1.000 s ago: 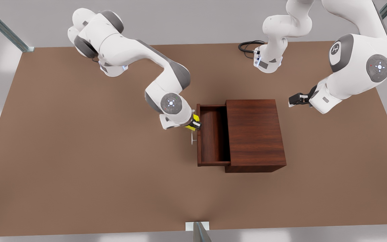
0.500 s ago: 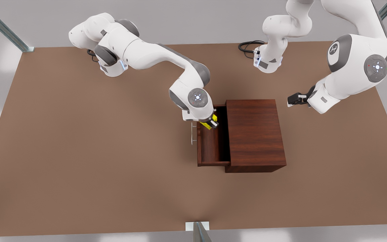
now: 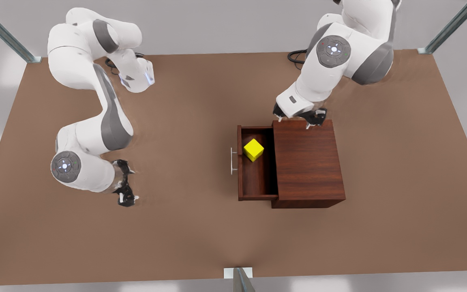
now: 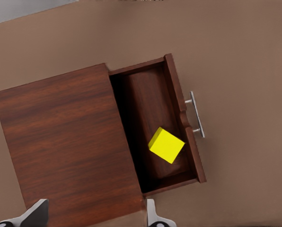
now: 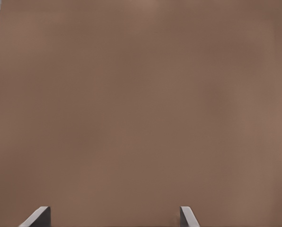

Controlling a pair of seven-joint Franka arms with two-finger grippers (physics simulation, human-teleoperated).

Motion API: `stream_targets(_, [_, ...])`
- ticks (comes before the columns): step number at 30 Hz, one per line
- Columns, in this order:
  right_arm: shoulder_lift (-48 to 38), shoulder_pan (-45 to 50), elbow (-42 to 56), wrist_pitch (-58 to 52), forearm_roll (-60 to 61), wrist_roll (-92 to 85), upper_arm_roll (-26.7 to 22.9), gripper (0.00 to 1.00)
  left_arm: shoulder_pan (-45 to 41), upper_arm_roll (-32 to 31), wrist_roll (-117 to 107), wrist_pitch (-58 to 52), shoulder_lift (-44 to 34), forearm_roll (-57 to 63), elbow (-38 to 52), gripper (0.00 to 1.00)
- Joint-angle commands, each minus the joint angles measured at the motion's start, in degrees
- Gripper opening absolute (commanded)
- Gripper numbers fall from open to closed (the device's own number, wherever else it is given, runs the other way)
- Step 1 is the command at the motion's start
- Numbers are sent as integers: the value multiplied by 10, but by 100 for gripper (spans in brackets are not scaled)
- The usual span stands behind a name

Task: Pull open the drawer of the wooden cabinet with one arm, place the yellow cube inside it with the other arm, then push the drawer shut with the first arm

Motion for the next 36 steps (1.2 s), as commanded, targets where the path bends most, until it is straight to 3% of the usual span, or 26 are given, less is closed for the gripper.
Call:
stream_targets(1, [-92,-72,-158,13,-36,-682,1,100,-62,1,-480,57,54,28,54,100])
stream_targets(3, [-178,-127,-263,86,-34,-872,0,100,-117,5,-606,134,126,53,101,100])
stream_targets(5, [-229,-128,-308,44,-21,-892,1,100,-146,6,-703,274,190,85,104,100])
stream_targets(8, [-202,-77,-279,24,-19,-829,1,100,-189,11,-781,365,299,181,151,100])
stream_targets(11, [-181,-76,-226,4,-27,-942,-41,100,-196,23,-804,411,326,183,153,100])
stream_targets(14, [-174,-79,-225,4,-28,-947,-45,100,-203,57,-807,413,353,182,152,100])
stream_targets(15, [-172,-2,-223,3,-21,-950,-133,100,-202,59,-807,413,359,182,151,100])
stream_targets(16, [-172,1,-218,4,-7,-952,-144,100,-202,62,-808,413,359,182,151,100])
stream_targets(19, [-149,-18,-110,-62,-6,-914,-147,100,-202,69,-808,409,370,182,147,100])
stream_targets(36, [-128,0,-109,-73,7,-887,-140,100,-171,64,-654,268,366,164,99,100])
